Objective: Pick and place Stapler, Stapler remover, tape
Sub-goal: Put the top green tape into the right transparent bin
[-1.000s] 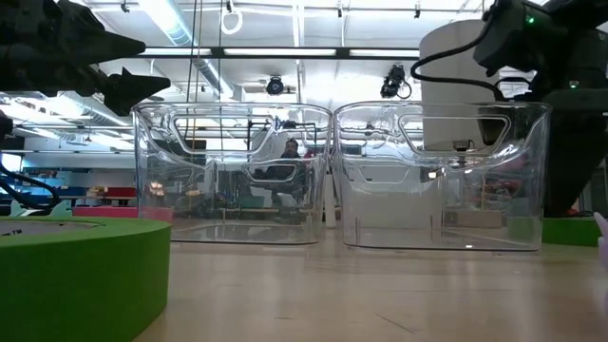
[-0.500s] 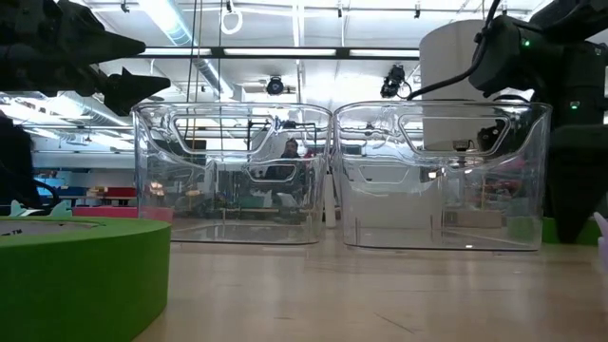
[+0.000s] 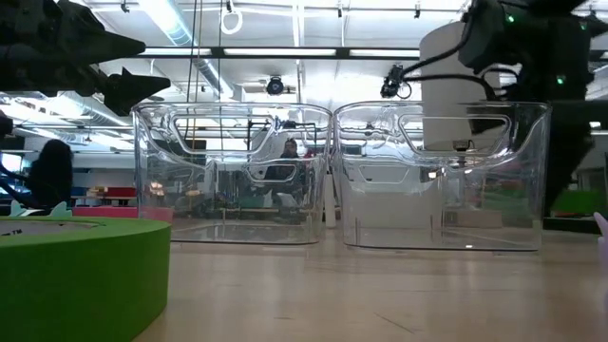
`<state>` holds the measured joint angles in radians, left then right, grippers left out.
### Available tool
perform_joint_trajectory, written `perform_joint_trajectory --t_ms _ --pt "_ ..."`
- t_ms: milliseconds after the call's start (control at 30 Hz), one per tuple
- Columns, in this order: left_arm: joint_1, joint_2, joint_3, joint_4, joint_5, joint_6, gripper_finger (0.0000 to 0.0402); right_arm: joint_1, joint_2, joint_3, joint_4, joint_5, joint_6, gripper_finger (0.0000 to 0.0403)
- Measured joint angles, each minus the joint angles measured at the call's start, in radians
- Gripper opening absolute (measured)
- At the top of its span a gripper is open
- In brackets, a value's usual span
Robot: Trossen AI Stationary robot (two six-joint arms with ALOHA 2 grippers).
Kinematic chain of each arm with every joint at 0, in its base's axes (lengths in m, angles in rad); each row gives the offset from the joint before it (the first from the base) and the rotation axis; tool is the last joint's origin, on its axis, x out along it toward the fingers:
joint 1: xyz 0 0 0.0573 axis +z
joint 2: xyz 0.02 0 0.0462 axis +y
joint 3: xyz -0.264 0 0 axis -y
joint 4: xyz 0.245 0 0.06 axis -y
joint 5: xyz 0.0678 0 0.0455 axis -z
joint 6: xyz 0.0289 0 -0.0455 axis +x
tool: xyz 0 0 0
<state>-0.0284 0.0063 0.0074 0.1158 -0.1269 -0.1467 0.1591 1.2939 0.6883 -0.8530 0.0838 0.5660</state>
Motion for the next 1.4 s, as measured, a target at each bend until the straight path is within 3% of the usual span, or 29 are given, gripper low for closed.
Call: perform_joint_trajectory --t_ms 300,533,967,1100,1400 --pt "0.0 0.0 0.0 0.0 0.0 0.0 0.0374 -0.035 -0.016 0.295 -0.319 0.066 -0.07 0.0058" --pt "0.0 0.0 0.0 0.0 0.0 0.0 0.0374 -0.014 0.017 0.513 -0.311 0.101 -0.087 0.0058" --pt "0.0 0.0 0.0 0.0 0.0 0.0 0.0374 0.025 0.395 0.698 -0.177 -0.025 -0.344 0.0058" --pt "0.0 0.0 0.0 0.0 0.0 0.0 0.0374 0.028 0.422 0.709 -0.156 -0.081 -0.353 0.0058" --pt "0.0 0.0 0.0 -0.001 0.0 0.001 0.0374 0.072 0.421 0.692 -0.103 -0.077 -0.311 0.0058"
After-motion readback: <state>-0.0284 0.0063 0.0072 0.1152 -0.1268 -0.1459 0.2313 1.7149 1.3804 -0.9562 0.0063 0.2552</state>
